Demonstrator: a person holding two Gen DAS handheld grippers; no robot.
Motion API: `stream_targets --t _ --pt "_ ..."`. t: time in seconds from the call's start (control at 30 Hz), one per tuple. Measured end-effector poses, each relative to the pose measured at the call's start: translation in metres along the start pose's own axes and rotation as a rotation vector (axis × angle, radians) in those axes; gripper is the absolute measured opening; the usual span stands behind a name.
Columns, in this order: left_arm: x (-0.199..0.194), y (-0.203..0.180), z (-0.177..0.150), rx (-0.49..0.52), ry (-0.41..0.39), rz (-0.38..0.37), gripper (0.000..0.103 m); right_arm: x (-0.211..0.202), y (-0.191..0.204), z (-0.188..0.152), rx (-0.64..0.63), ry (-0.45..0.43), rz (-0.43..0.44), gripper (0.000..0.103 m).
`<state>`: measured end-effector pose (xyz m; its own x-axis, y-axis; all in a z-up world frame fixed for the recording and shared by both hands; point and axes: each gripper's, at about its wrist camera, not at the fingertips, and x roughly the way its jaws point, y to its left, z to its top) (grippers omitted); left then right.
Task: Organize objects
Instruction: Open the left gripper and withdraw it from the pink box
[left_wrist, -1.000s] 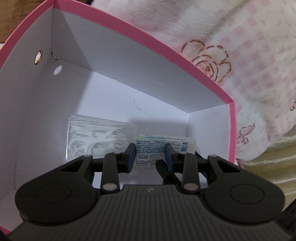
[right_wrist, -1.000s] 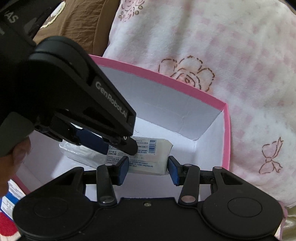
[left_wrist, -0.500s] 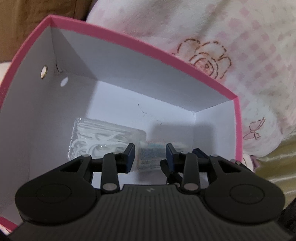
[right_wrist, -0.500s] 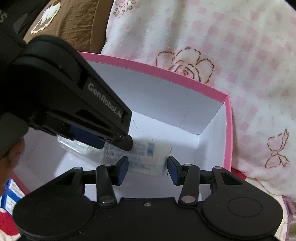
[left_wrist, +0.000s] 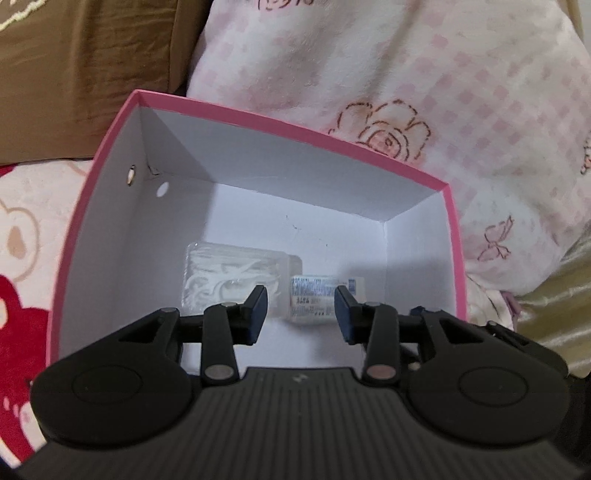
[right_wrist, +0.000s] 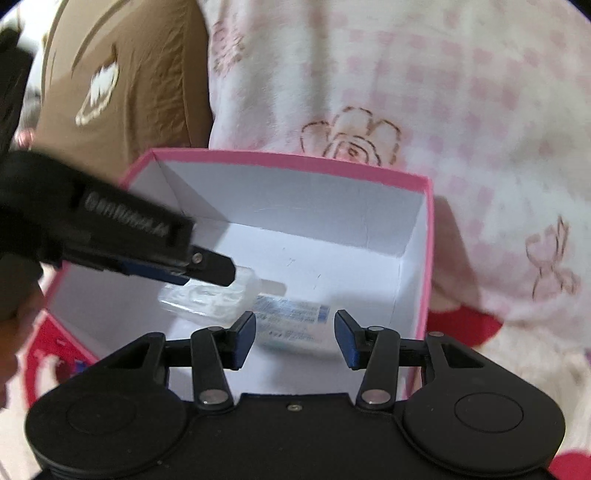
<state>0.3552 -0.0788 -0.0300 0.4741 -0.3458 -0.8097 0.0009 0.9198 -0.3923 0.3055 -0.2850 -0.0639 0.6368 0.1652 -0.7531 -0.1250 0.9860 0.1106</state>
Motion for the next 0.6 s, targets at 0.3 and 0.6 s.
stream_targets --t 0.3,0.6 --pt "-0.039 -0.007 -0.016 0.06 0.038 0.019 0.038 -0.05 -0.013 0.001 0.059 -0.03 0.047 0.054" --pt "-0.094 -0.018 -0.029 0.161 0.022 0.047 0.052 -0.097 0.019 0.002 0.0 -0.021 0.017 0.077"
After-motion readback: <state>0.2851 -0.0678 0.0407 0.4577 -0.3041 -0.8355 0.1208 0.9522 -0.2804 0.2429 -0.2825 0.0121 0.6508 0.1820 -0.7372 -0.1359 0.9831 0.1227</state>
